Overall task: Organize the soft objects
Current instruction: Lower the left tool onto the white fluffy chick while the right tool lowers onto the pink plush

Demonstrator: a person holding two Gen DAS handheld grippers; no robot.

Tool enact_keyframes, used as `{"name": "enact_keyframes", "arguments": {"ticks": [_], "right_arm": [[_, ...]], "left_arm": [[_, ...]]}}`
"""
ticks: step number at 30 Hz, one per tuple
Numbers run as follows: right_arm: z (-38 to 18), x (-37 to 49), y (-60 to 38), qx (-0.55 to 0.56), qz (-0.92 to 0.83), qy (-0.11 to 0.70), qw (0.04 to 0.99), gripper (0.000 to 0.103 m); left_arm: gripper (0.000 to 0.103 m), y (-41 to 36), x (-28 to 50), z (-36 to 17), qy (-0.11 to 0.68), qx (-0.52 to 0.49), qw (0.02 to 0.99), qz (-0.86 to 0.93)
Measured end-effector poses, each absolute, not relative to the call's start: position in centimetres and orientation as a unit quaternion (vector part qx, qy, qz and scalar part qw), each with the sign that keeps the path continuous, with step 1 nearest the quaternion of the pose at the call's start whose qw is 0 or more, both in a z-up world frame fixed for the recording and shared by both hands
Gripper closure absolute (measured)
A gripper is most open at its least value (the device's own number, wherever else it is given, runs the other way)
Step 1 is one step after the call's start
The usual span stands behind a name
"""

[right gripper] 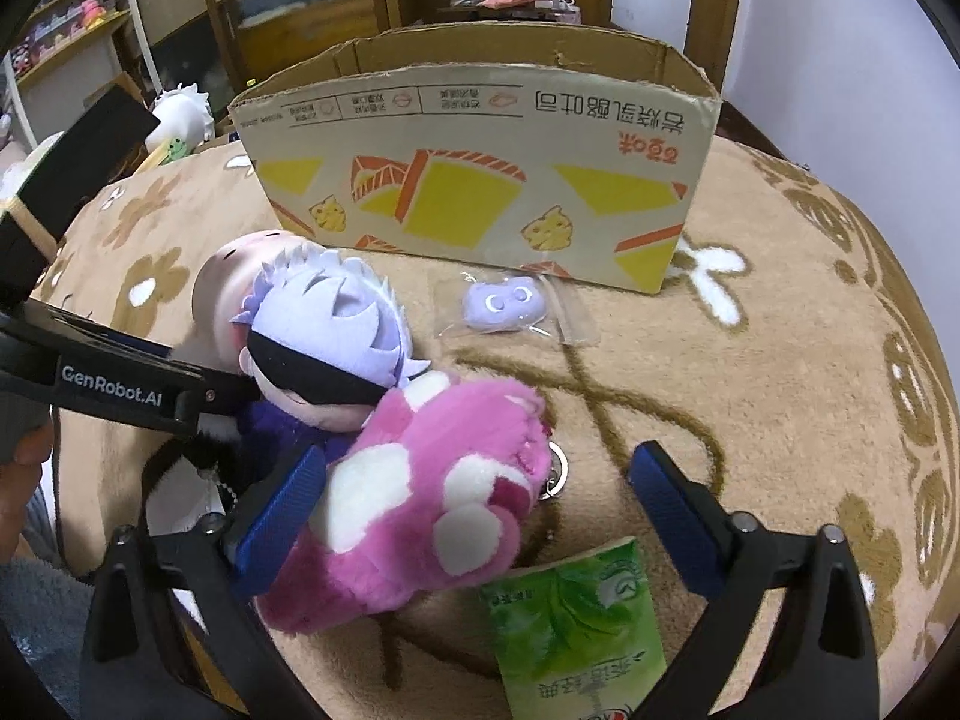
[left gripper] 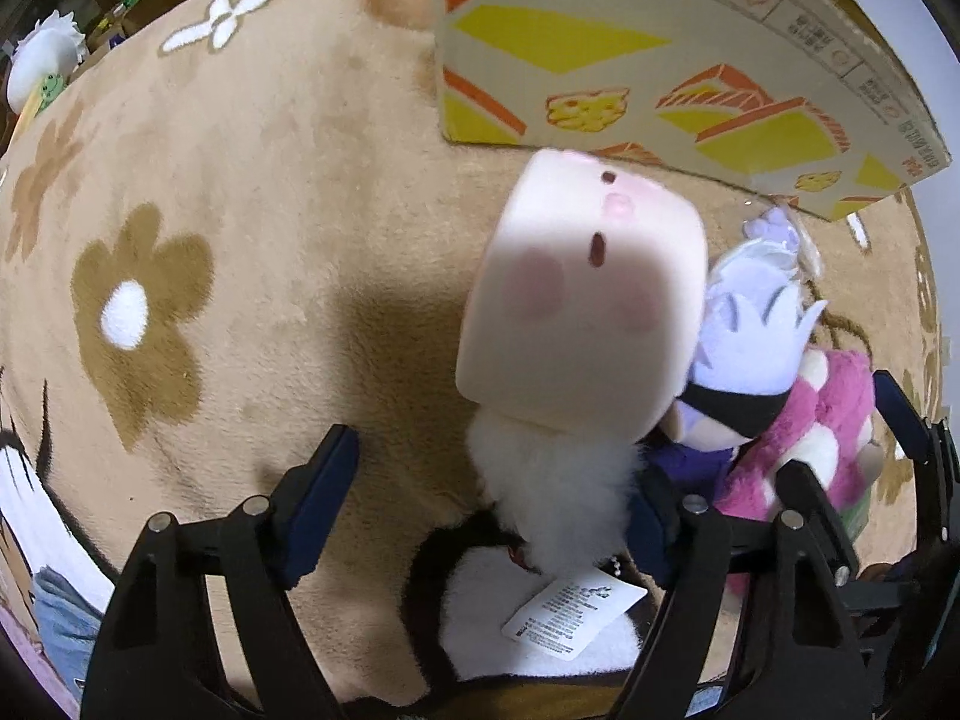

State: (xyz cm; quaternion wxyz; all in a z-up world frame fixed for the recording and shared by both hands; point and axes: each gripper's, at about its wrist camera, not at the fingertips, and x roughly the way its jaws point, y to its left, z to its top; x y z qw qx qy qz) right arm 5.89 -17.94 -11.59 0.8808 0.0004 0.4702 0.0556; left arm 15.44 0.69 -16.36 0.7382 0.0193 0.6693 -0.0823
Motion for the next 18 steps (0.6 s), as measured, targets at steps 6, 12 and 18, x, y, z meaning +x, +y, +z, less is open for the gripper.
{"name": "enact_keyframes", "arguments": {"ticks": [6,12,18], "right_arm": [[-12.1,6.1,-17.8,0.024,0.068,0.479,0.875,0.012],[-12.6,6.4,-18.0,0.057,0.088,0.495,0.863,0.024],[-12.4,6.2,-17.8,0.043,0.088,0.491,0.865,0.028]], "left_arm": [[0.028,-0.1,15.5,-17.0,0.669,0.027,0.739,-0.079],[0.038,-1.0,14.7,-17.5,0.665,0.038,0.741,-0.081],[0.054,-1.6,13.9,-17.6,0.664,0.037,0.741,-0.093]]}}
